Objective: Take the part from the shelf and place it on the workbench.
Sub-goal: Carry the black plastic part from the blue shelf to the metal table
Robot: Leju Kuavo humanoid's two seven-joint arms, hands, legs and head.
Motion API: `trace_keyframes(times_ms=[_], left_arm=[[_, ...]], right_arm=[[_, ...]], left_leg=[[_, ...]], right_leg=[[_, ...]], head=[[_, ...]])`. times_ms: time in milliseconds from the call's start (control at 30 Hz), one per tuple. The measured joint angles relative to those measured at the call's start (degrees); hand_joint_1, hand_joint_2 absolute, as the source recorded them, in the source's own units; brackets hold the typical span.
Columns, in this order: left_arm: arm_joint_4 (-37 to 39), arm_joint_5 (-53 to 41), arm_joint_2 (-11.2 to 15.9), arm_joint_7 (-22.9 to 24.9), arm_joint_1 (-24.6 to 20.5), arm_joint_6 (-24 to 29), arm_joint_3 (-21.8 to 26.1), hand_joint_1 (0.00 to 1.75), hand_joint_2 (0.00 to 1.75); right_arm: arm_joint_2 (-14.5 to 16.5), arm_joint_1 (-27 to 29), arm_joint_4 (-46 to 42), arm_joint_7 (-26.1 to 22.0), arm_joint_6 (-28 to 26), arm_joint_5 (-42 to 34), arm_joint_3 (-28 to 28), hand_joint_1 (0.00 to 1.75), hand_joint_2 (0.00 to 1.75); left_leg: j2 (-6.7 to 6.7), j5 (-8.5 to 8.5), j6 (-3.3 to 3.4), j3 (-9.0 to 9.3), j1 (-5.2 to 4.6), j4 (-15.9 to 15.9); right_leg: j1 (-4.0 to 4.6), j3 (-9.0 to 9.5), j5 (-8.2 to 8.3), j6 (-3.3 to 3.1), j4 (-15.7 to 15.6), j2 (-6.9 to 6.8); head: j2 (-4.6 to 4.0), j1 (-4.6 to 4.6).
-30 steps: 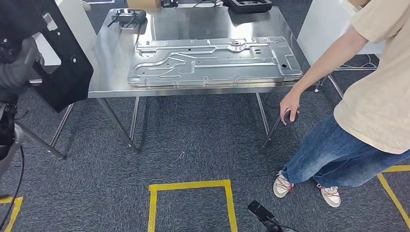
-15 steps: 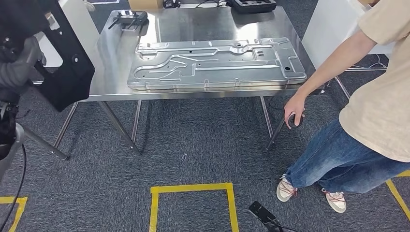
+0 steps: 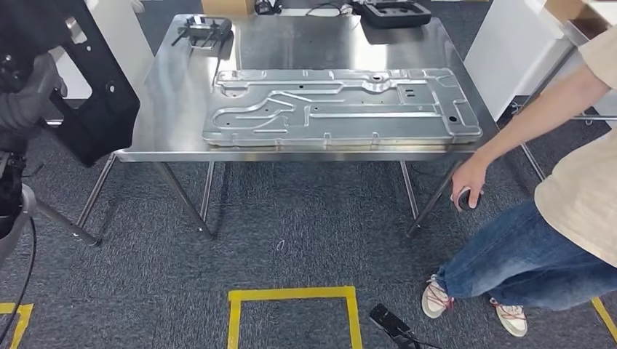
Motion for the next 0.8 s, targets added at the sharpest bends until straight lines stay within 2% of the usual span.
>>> trace_keyframes(times_ms=[33,100,133,167,200,233,300,333,367,433,500,533,567,633,667,700,733,767,800], left_arm=[[0.0,0.08,-0.01,0.0,-0.09,-0.08,-0.01,1.75,1.75],[0.0,0.19,-0.02,0.02,-0.09,-0.27,-0.11,1.75,1.75],[0.0,0.2,-0.03,0.03,0.03,-0.34,-0.17,1.75,1.75],[0.0,0.21,-0.04,0.04,0.14,-0.41,-0.23,1.75,1.75],[0.0,0.21,-0.05,0.04,0.23,-0.43,-0.26,1.75,1.75],[0.0,0.2,-0.06,0.04,0.3,-0.44,-0.27,1.75,1.75],[0.0,0.19,-0.06,0.02,0.62,-0.39,-0.26,1.75,1.75],[-0.01,0.19,-0.06,0.0,0.92,-0.35,-0.25,1.75,1.75],[-0.01,0.2,-0.06,0.02,1.28,-0.31,-0.24,1.75,1.75],[-0.13,0.21,-0.01,0.03,1.75,-0.2,-0.1,1.75,1.75],[-0.49,0.22,0.13,0.01,1.7,-0.05,0.27,1.75,1.75],[-0.67,0.24,0.19,0.0,1.69,0.01,0.5,1.75,1.75],[-0.82,0.3,0.24,0.01,1.95,0.04,0.7,1.75,1.75],[-0.9,0.42,0.26,0.1,3.21,0.04,0.93,1.75,1.75],[-0.9,0.45,0.25,0.17,3.99,0.03,0.98,1.75,1.75],[-0.9,0.46,0.25,0.25,4.59,0.02,1.04,1.75,1.75],[-0.91,0.47,0.25,0.31,4.96,0.0,1.11,1.75,1.75],[-0.95,0.47,0.25,0.34,5.12,0.0,1.22,1.75,1.75],[-0.99,0.48,0.25,0.37,5.16,0.01,1.33,1.75,1.75]], right_arm=[[0.05,-0.06,0.0,-0.07,0.1,0.05,-0.05,0.0,1.75],[0.11,-0.06,0.0,-0.14,0.28,0.12,-0.17,0.0,1.75],[0.12,0.07,0.0,-0.15,0.34,0.14,-0.22,0.0,1.75],[0.13,0.24,0.0,-0.15,0.37,0.19,-0.26,0.0,1.75],[0.14,0.4,0.0,-0.15,0.42,0.27,-0.28,0.0,1.75],[0.14,0.49,0.01,-0.15,0.47,0.35,-0.28,0.0,1.75],[0.1,0.55,0.02,-0.14,0.53,0.53,-0.31,0.0,1.75],[0.03,0.56,0.03,-0.08,0.55,0.58,-0.33,0.0,1.75],[-0.03,0.6,0.04,-0.02,0.58,0.62,-0.35,0.0,1.75],[-0.11,0.58,0.05,0.11,0.66,0.76,-0.37,0.0,1.75],[0.03,0.41,0.04,0.18,0.69,0.98,-0.37,0.0,1.75],[0.11,0.31,0.04,0.23,0.69,1.09,-0.38,0.0,1.75],[0.21,0.25,0.04,0.3,0.69,1.14,-0.4,0.0,1.75],[0.33,0.23,0.04,0.43,0.7,1.34,-0.46,0.0,1.75],[0.43,0.27,0.04,0.47,0.72,1.46,-0.49,0.0,1.75],[0.51,0.3,0.04,0.52,0.74,1.58,-0.53,0.0,1.75],[0.58,0.32,0.04,0.55,0.76,1.66,-0.57,0.0,1.75],[0.66,0.32,0.04,0.57,0.78,1.69,-0.61,0.0,1.75],[0.69,0.29,0.04,0.57,0.78,1.71,-0.64,0.0,1.75]], left_leg=[[-0.07,-0.42,0.32,0.67,-0.04,-0.11],[-0.21,-1.33,0.71,1.76,-0.24,-0.14],[-0.3,-1.81,0.83,2.32,-0.38,-0.15],[-0.4,-2.32,0.88,2.93,-0.5,-0.15],[-0.52,-2.89,0.9,3.62,-0.62,-0.15],[-0.65,-3.45,0.86,4.31,-0.69,-0.16],[-0.84,-4.72,0.65,5.58,-0.86,-0.15],[-0.91,-5.26,0.45,6.02,-0.94,-0.25],[-0.98,-5.71,0.24,6.46,-1.07,-0.29],[-1.08,-6.12,-0.14,7.11,-1.23,-0.35],[-0.99,-6.41,-0.31,6.3,-1.31,1.88],[-0.93,-6.9,-0.32,4.7,-1.35,4.76],[-0.87,-7.88,-0.28,2.26,-1.36,8.67],[-0.87,-11.04,-0.19,-2.96,-1.37,15.77],[-0.88,-12.19,-0.19,-4.8,-1.34,17.2],[-0.87,-12.16,-0.27,-5.7,-1.3,16.64],[-0.86,-10.74,-0.42,-5.78,-1.24,14.32],[-0.84,-7.74,-0.76,-5.14,-1.07,10.43],[-0.74,-4.05,-1.19,-4.26,-0.85,6.09]], right_leg=[[-0.02,-1.97,-0.73,0.1,3.45,-0.01],[0.09,-7.66,-2.9,0.11,11.49,-0.01],[0.2,-10.13,-3.69,0.02,14.0,-0.01],[0.35,-11.8,-3.93,-0.18,14.86,-0.01],[0.63,-12.5,-3.08,-0.56,13.58,0.01],[1.01,-12.23,-1.09,-1.11,10.46,0.03],[2.02,-10.34,5.72,-2.6,1.57,0.3],[2.36,-9.38,8.22,-3.1,-1.63,0.54],[2.53,-8.74,9.89,-3.43,-3.62,0.76],[2.42,-8.02,9.7,-3.64,-4.23,0.78],[2.18,-7.28,9.35,-3.98,-4.57,0.61],[2.05,-6.92,9.15,-4.15,-4.71,0.63],[1.97,-6.61,8.9,-4.26,-4.76,0.66],[1.92,-6.01,8.12,-4.37,-4.76,0.74],[1.92,-5.57,7.68,-4.36,-4.75,0.79],[1.92,-5.04,7.22,-4.31,-4.74,0.85],[1.92,-4.42,6.75,-4.22,-4.73,0.96],[1.88,-3.78,6.27,-4.11,-4.72,1.03],[1.87,-3.25,5.82,-3.96,-4.73,1.09]], head=[[0.0,0.07],[0.0,0.14],[0.0,0.16],[0.0,0.16],[0.0,0.16],[0.0,0.17],[0.0,0.17],[-0.01,0.18],[-0.01,0.17],[-0.01,0.2],[0.0,0.23],[0.0,0.22],[0.0,0.21],[0.0,0.16],[0.0,0.15],[0.0,0.14],[0.0,0.14],[0.0,0.14],[0.0,0.14]])
